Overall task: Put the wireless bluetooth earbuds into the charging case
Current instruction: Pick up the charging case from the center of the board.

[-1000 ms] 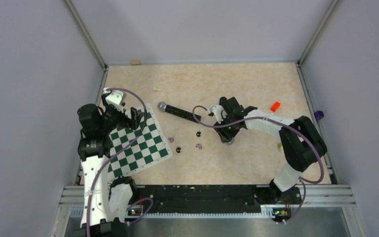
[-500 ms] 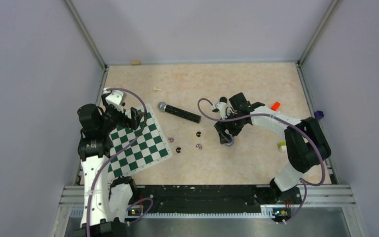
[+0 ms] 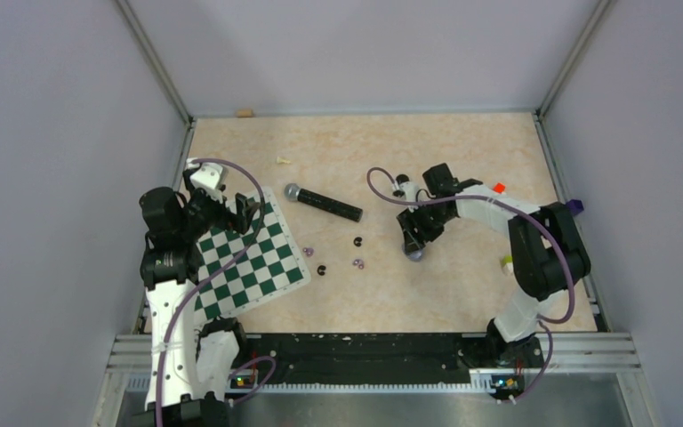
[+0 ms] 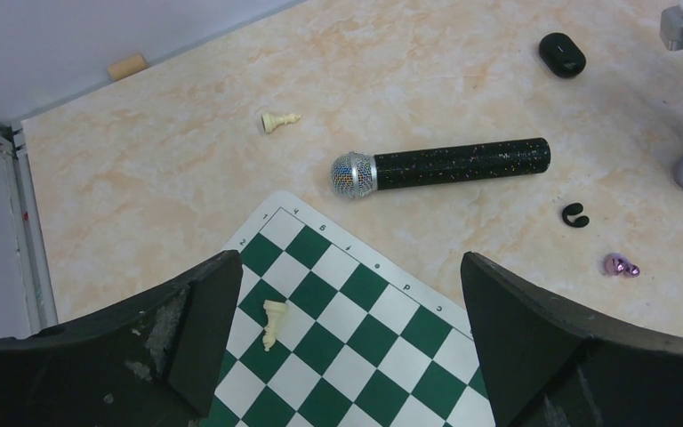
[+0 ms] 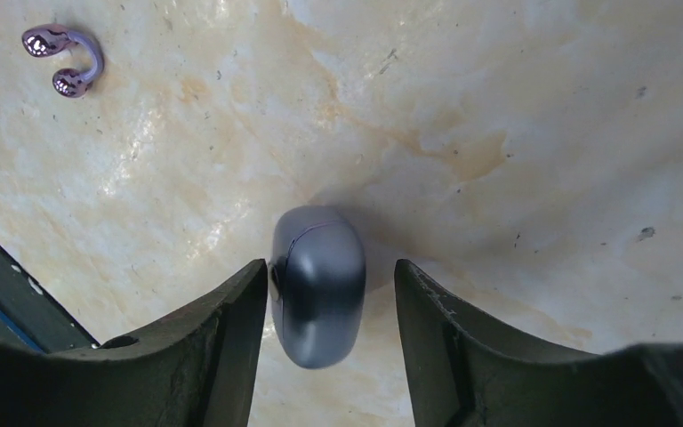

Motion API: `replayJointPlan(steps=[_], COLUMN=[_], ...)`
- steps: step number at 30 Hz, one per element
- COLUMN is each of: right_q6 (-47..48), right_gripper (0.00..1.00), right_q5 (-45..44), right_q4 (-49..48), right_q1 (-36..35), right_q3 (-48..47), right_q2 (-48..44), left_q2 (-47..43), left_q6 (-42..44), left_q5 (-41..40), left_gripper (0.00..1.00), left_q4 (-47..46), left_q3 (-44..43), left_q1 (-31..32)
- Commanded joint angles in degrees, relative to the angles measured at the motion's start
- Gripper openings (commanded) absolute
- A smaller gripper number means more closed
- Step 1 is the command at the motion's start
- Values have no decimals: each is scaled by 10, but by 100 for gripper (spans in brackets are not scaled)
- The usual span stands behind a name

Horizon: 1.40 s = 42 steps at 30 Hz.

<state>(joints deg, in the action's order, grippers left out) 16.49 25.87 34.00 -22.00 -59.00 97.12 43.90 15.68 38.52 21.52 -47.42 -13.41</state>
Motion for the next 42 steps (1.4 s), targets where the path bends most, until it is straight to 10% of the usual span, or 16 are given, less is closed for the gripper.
replayJointPlan(steps=[1,25,42], right_q6=[-1,35,-23], right_gripper=[51,13,14], right_q5=[5,100,45], right_q4=[8,35,-105], right_q1=[0,1,-15], right_q3=[-21,-24,-80], right_q2=[11,-45,-156], left_q2=[-3,35,357], left_q6=[8,-25,-130], left_q5=[6,65,127], left_gripper=[99,99,99], left_q4=[-12,-63,-129], left_q3=[1,1,-231], left_q1=[-3,4,267])
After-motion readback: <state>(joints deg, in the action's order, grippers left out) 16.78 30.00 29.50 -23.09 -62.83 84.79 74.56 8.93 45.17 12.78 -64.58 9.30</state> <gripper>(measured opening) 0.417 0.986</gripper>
